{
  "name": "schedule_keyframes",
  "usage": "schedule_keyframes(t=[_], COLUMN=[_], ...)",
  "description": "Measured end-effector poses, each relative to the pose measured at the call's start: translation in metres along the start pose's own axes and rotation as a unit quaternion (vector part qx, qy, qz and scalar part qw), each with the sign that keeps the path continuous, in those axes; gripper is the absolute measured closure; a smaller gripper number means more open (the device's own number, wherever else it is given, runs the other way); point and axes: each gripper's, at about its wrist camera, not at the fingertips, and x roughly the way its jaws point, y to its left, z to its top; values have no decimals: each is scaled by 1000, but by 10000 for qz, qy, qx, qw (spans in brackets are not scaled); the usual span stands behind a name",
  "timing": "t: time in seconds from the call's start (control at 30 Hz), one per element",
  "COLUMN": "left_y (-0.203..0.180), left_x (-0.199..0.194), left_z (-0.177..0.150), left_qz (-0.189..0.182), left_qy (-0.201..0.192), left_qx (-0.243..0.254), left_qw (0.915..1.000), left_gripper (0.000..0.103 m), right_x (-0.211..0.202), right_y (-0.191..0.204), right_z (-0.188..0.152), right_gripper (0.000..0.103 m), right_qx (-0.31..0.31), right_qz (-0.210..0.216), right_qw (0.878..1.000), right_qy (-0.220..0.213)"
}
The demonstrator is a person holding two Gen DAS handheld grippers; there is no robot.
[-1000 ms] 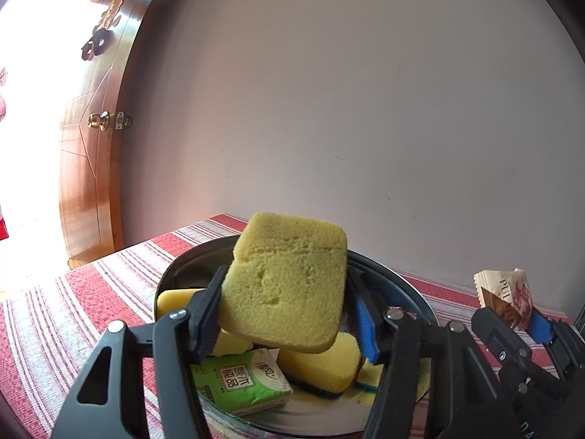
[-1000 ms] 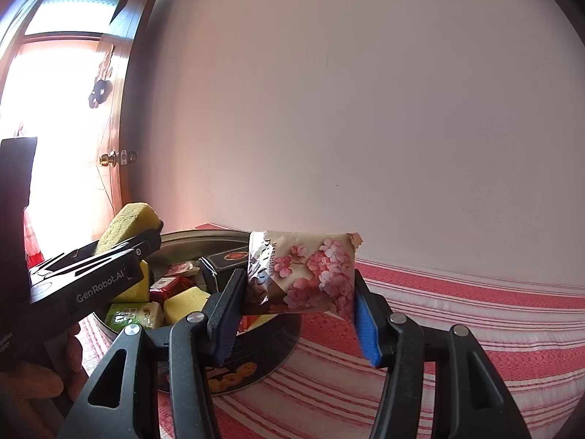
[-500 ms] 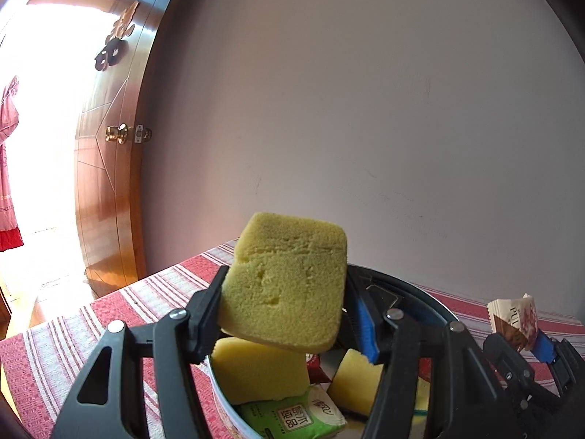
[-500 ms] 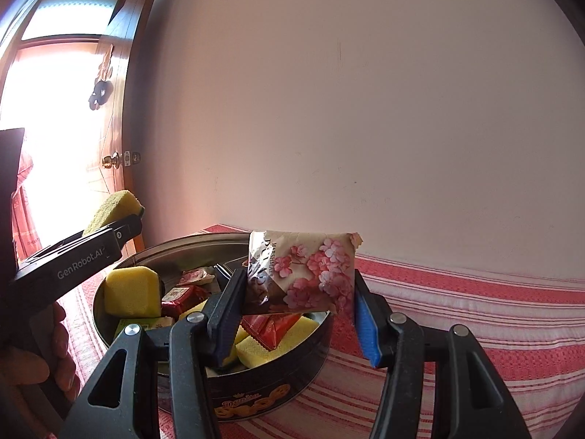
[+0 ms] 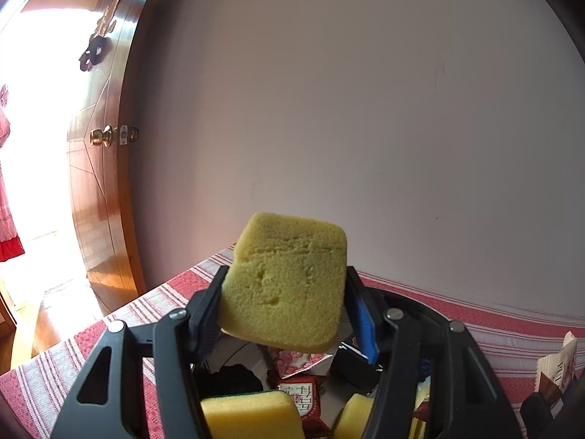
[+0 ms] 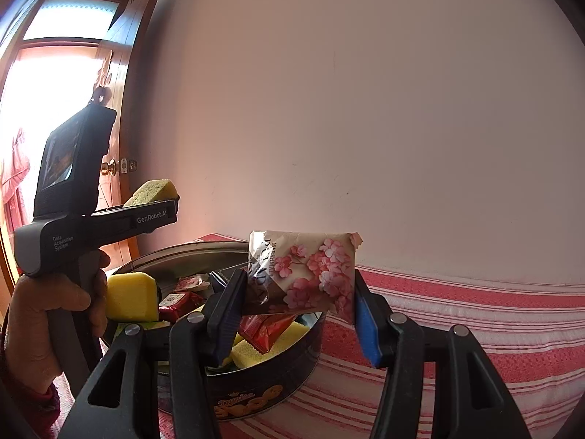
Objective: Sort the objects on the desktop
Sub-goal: 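Carry the sponge and pink-flowered packet over the tin with both tools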
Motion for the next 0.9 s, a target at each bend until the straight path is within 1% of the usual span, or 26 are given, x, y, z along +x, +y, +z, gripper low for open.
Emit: schedule_keyframes(t=[0.07,0.17,0.23,0.3,0.4,0.5,0.57,0.63,0.73,0.8,0.83,0.9], left_y=[5,17,25,31,38,41,38,34,29,26,22,14], left_x=[-1,-1,1,4,13,15,12,10,7,6,6,7], left_z=[1,1,2,1,-2,-2,-1,-2,-5,-5,-6,-6], left_qz=[72,-28,23,116,257,201,254,276,116,-6,-65,-120], left_qy=[-48,4,63,162,379,457,387,369,452,505,519,533], left_qx=[-25,-206,-309,-362,-426,-531,-431,-318,-299,-257,-191,28], left_qw=[10000,9998,9995,9991,9980,9973,9980,9984,9985,9984,9984,9985], left_gripper=[43,43,43,43,43,43,43,43,43,43,43,43], right_x=[3,7,11,16,31,50,70,92,128,149,159,176], right_y=[3,10,15,19,29,38,49,55,56,54,55,57], right_z=[0,3,9,20,40,60,70,78,86,88,88,88], right_gripper=[46,46,46,46,45,45,45,45,45,45,45,45], right_qx=[-55,-266,-361,-259,-218,-255,-427,-424,-260,-80,-28,87], right_qz=[-25,-105,-139,-63,-5,119,173,266,345,444,548,660], right_qw=[10000,9996,9992,9996,9998,9996,9982,9960,9897,9848,9810,9757], right_qy=[22,-41,-107,-133,-14,92,390,742,1362,1680,1863,2089])
